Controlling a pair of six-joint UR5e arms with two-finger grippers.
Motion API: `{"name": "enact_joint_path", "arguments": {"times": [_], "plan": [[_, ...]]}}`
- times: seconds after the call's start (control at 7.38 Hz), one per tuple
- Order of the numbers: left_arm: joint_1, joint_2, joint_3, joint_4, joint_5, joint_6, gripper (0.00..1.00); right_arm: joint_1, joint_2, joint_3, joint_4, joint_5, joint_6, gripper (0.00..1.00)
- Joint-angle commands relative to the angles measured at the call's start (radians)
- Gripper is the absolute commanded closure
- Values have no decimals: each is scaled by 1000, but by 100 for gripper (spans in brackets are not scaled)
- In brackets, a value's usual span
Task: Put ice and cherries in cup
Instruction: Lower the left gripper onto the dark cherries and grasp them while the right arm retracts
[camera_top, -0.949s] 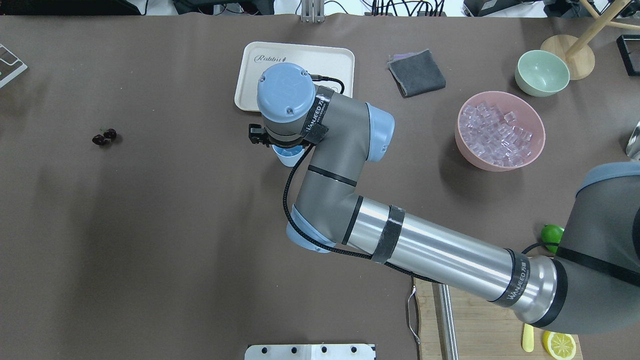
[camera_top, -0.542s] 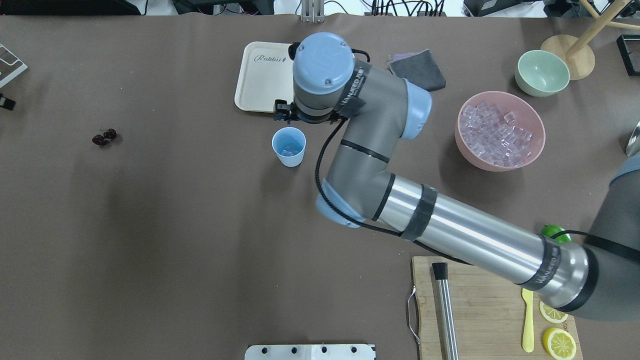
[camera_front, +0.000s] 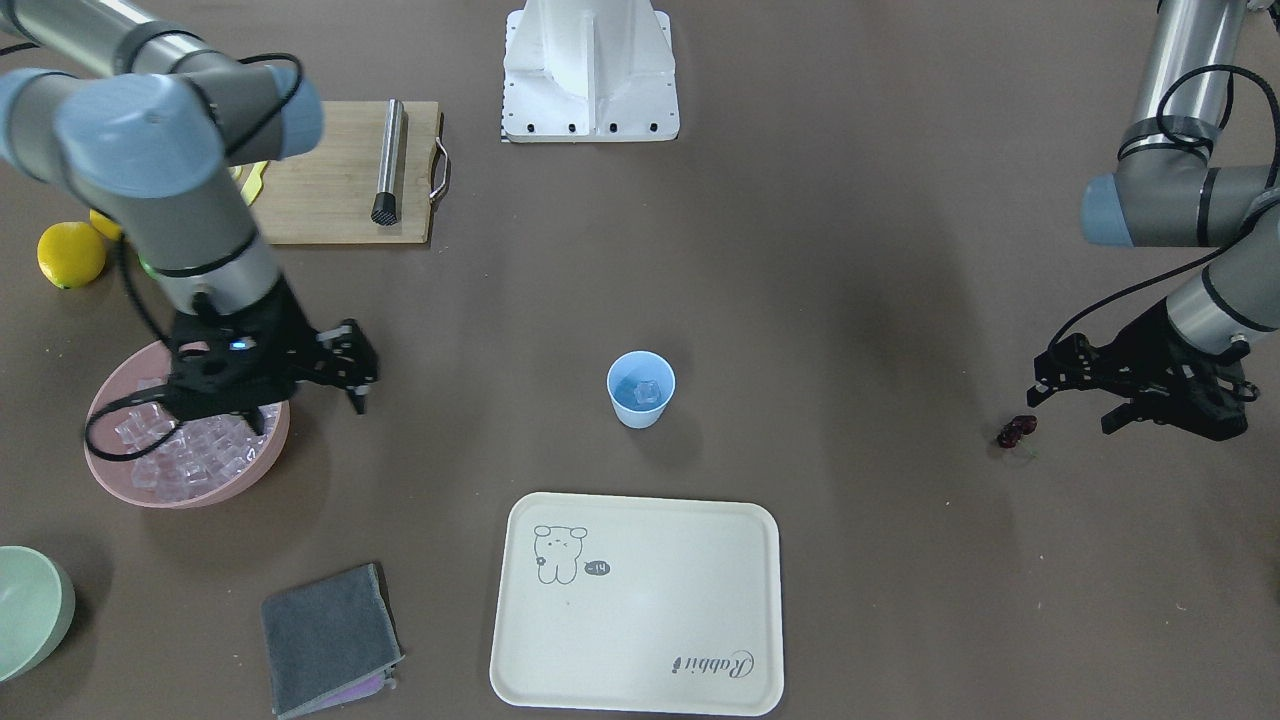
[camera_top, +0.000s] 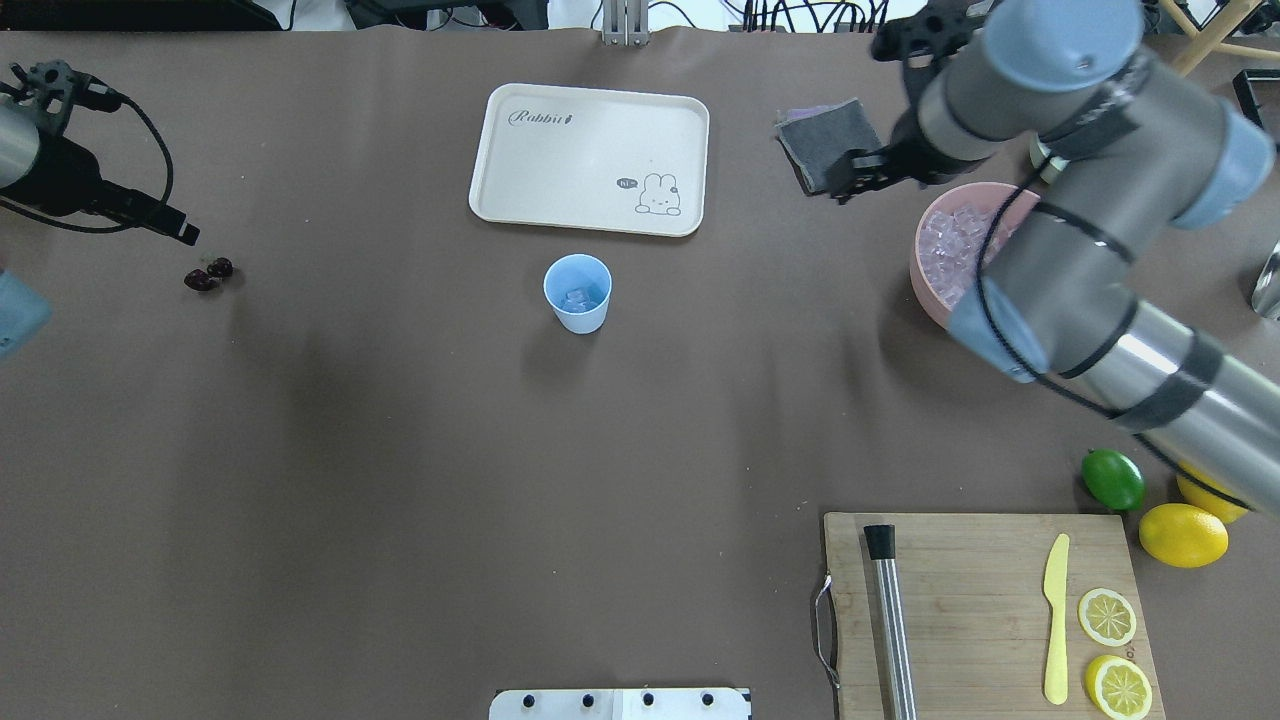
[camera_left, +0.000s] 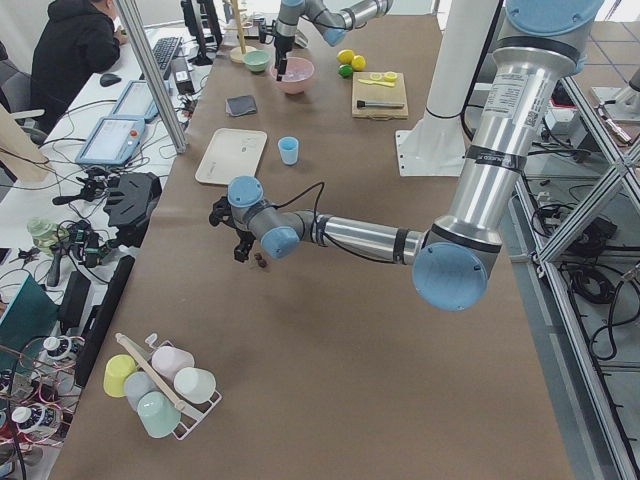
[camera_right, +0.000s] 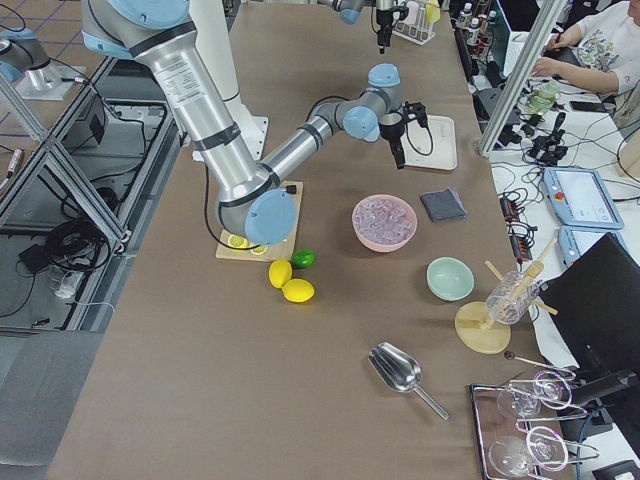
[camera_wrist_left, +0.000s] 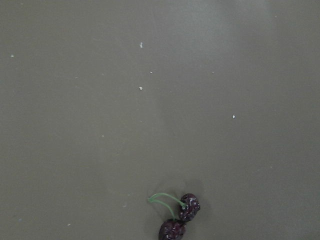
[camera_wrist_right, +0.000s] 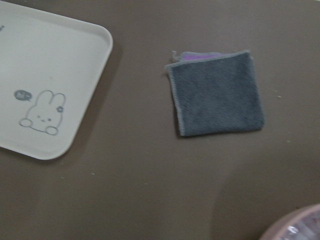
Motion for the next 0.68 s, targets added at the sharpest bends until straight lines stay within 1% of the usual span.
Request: {"name": "enact_joint_path", "arguments": {"times": [0.0, 0.14, 0.27, 0.41, 0.54], "plan": [[50, -19, 34, -9, 45, -16, 2, 222, -220, 64, 1, 184, -353, 3], [75, -11, 40, -32, 89, -21, 2, 311, -309, 64, 1, 230, -540, 3], [104, -11, 64, -38, 118, -19, 3, 402, -385, 61, 16, 293, -674, 3], [109, -11, 69, -38, 122, -23, 3, 477, -426, 56, 22, 354, -765, 3], [110, -5, 68, -38, 125, -21, 3, 525, -456, 59, 24, 380, -802, 3]]}}
